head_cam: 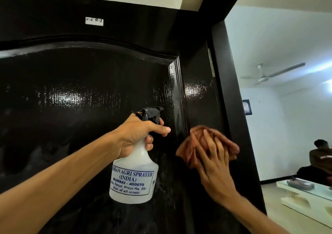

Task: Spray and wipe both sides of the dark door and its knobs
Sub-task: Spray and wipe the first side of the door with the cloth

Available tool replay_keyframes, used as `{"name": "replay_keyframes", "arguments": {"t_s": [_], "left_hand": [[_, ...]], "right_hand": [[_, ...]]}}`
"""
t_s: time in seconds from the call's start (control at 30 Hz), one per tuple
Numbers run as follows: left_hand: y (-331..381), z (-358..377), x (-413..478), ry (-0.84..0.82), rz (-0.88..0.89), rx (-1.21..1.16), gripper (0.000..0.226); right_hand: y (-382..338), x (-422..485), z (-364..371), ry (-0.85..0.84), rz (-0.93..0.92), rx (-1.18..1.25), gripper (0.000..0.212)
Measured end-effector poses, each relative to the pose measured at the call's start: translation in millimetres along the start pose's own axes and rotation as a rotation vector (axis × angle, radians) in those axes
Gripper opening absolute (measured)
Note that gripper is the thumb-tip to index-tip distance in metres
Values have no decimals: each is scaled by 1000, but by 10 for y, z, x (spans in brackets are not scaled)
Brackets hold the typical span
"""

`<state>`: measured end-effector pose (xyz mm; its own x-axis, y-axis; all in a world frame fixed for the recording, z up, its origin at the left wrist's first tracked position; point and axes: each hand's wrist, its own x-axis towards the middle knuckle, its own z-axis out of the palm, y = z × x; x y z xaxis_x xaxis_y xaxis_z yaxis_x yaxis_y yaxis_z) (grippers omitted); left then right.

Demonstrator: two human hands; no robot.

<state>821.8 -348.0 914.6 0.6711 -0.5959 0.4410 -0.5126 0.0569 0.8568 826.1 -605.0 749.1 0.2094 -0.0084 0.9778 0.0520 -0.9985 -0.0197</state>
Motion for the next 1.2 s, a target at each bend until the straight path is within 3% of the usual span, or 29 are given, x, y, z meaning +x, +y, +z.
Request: {"name": "replay_keyframes", "arguments": {"t_s": [0.1, 0.3, 0.43, 0.57, 0.73, 0.83, 0.93, 1.1, 1.13, 1.2], "left_hand": [[-1, -68, -23, 25, 1, 15, 28], [-42, -131, -69, 68, -9, -7, 30], [-88, -224, -222, 78, -24, -5, 29], [-144, -532, -477, 155, -26, 27, 25], [-286, -875, -783, 272, -55, 43, 21], [-434, -1055, -1016, 308, -80, 27, 23], [-637, -1280, -1347, 351, -113, 49, 22], [-783, -1767, -1751, 446, -115, 42, 21], [-801, -1861, -1804, 466, -117, 46, 20], [-834, -2020, -1928, 505, -110, 57, 20]], "right_hand": [[37, 30, -82, -83, -85, 12, 61], [-160, 1307, -197, -2, 57, 44, 64], [-457, 775, -55, 9, 46, 63, 64], [-834, 302, 45, -60, -122, 55, 59], [-1073, 1125, 59, 5, 70, 163, 53], [-1434, 779, 228, -22, -118, -40, 60], [-1779, 411, 340, -138, -347, -56, 65], [-2284, 1098, 376, -80, -78, 98, 61], [-2427, 1052, 419, -48, -87, 62, 63], [-2735, 744, 555, -73, -319, -14, 70]]}}
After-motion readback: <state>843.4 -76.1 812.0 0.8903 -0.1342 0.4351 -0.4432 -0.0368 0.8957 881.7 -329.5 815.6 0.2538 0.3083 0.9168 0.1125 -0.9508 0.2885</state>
